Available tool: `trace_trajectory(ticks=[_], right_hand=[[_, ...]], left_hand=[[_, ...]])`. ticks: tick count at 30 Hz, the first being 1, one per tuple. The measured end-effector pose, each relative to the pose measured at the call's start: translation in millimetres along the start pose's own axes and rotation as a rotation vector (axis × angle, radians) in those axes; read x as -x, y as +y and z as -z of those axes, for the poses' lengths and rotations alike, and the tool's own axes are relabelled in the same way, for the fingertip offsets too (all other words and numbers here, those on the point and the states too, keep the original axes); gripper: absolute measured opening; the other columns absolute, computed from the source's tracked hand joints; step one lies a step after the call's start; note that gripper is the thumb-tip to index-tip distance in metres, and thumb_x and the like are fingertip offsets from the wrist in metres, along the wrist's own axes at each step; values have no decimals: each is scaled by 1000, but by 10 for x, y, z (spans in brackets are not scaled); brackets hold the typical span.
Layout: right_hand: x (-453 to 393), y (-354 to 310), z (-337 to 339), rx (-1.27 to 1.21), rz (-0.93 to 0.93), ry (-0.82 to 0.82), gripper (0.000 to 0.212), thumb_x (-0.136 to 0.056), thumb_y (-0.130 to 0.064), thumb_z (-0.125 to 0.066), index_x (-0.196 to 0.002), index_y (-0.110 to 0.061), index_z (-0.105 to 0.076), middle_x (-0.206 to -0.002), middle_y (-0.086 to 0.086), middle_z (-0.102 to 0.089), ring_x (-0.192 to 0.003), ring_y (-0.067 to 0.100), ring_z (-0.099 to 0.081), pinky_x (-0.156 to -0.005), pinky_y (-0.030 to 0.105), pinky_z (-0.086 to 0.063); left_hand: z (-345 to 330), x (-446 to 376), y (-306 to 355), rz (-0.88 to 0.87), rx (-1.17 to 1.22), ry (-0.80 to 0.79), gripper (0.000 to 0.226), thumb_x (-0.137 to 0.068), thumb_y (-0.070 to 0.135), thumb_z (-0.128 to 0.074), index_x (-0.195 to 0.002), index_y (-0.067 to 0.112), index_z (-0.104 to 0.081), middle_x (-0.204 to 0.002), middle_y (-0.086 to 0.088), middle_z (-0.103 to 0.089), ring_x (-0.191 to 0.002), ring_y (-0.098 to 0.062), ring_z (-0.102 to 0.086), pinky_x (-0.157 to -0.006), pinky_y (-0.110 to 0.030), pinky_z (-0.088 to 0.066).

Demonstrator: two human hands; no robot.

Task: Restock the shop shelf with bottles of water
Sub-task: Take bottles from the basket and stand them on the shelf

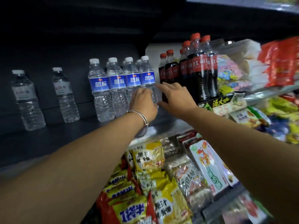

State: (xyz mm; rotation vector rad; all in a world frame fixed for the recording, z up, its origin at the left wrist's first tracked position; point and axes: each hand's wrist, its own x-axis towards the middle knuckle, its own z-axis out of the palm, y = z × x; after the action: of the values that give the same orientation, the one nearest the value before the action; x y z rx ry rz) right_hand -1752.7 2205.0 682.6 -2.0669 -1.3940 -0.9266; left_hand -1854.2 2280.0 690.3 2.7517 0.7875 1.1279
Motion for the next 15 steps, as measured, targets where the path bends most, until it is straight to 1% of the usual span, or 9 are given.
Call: trace_trajectory(ticks=[1, 3, 5, 7, 9, 11, 13, 15], right_hand=[[184, -56, 68, 8, -4, 27, 60, -89, -33, -58, -143, -21, -35, -148, 3, -38, -129, 28, -37, -97, 38, -32], [589, -183, 174, -22, -27, 107, 57, -87, -33, -58, -139, -15, -43, -143, 6, -45, -125, 31, -41, -95, 41, -34], [1019, -302, 192, -29, -35, 159, 55, -81, -35, -58, -127, -5, -55, -130, 13, -57, -111, 38, -51, -87, 46, -41], [1467, -394, 110, -29, -66, 158, 55, -77, -38, -55, -117, 0, -59, -121, 17, -62, -100, 41, -56, -79, 46, -45], [1931, -488, -14, -34, -114, 111, 56, -79, -42, -48, -114, 0, -60, -118, 17, -63, -98, 41, -58, -78, 45, -47], [2375, -552, -173, -47, -132, 54, 59, -81, -45, -43, -114, 1, -60, -119, 18, -63, -99, 41, -59, -81, 46, -48], [2767, -600, -341, -49, -129, -5, 59, -84, -45, -42, -115, 3, -60, -118, 20, -63, -99, 41, -59, -82, 46, -48], [3107, -626, -520, -60, -135, -61, 58, -85, -45, -43, -115, 2, -60, -118, 20, -63, -98, 41, -59, -81, 46, -48]], left_hand=[[28, 168, 40, -35, -3, 35, 42, -86, 19, -59, -125, 6, -47, -133, -13, -41, -127, -30, -37, -105, -36, -32], [58, 563, 102, -99, 7, 110, 39, -85, 18, -58, -122, 8, -48, -131, -11, -42, -126, -29, -36, -103, -37, -32], [42, 1013, 126, -153, 52, 159, 35, -86, 17, -56, -119, 11, -50, -127, -9, -44, -122, -27, -39, -99, -36, -30], [-54, 1462, 96, -171, 96, 170, 30, -88, 17, -54, -117, 11, -51, -125, -9, -46, -119, -27, -41, -97, -35, -29], [-220, 1892, 30, -140, 132, 150, 26, -89, 17, -51, -114, 10, -52, -122, -11, -48, -118, -29, -42, -96, -36, -29], [-445, 2301, -54, -99, 168, 111, 24, -90, 19, -50, -112, 9, -54, -119, -13, -50, -115, -31, -44, -96, -38, -30], [-683, 2671, -146, -66, 180, 50, 26, -90, 22, -47, -111, 8, -54, -117, -13, -51, -114, -32, -46, -95, -41, -32], [-929, 3020, -245, -18, 198, -33, 28, -92, 24, -47, -114, 9, -53, -119, -12, -51, -116, -31, -45, -95, -41, -32]])
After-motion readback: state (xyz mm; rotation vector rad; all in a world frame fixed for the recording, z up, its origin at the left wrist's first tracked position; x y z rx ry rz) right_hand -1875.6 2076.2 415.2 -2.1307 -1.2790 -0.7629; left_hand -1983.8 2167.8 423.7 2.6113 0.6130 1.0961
